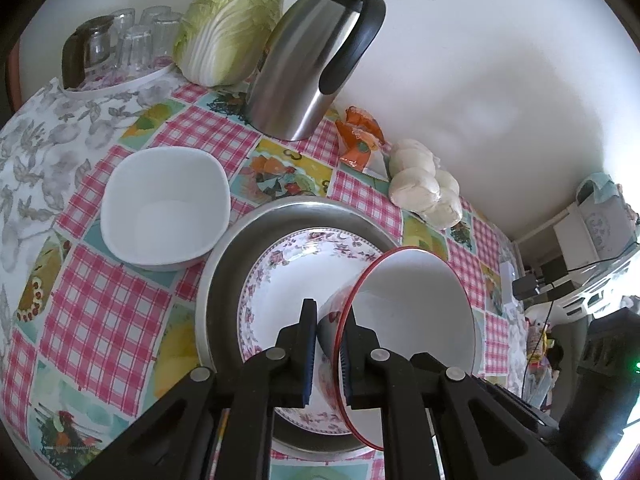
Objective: Organize plates and bowls
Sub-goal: 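Lift the red-rimmed bowl with both tools and carry it over the basin, then lower the red-rimmed bowl onto the floral plate with both tools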
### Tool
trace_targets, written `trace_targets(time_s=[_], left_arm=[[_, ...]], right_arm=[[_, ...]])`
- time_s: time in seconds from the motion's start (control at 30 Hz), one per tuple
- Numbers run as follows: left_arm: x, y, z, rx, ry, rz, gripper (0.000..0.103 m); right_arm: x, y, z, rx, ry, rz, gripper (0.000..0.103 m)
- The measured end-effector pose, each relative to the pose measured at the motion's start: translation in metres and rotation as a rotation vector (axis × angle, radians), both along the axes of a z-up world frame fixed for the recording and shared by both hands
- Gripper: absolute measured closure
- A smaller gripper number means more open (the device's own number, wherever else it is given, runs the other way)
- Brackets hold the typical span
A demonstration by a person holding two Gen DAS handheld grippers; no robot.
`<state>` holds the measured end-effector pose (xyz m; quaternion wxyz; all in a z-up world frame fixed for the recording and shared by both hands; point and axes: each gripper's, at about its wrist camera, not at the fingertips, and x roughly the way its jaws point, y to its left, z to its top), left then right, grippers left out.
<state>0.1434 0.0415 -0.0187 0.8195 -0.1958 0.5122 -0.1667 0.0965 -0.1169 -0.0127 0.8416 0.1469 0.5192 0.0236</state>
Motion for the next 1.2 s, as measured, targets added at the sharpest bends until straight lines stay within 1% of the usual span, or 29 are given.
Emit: trace_targets(time_s=[0.37,0.57,0.83,1.2], left_arm=[[0.011,-0.006,-0.019,0.006,0.042,-0.010,0.092],[0.015,-0.010,-0.022,0.015,0.051,-0.015,0.091],[0.020,-0.012,-0.031,0.009,0.076,-0.016,0.091],[0.023,-0.012,-0.036,0.009,0.091,-0.014,0.091]], right_arm=[[0.009,-0.004,-0.017,0.005,0.039,-0.017,0.079],[0.012,-0.008,-0.023,0.010,0.053,-0.024,0.079],[0.015,-0.013,-0.031,0.022,0.067,-0.036,0.079],[0.019,-0.018,-0.036,0.048,0.068,-0.049,0.079]])
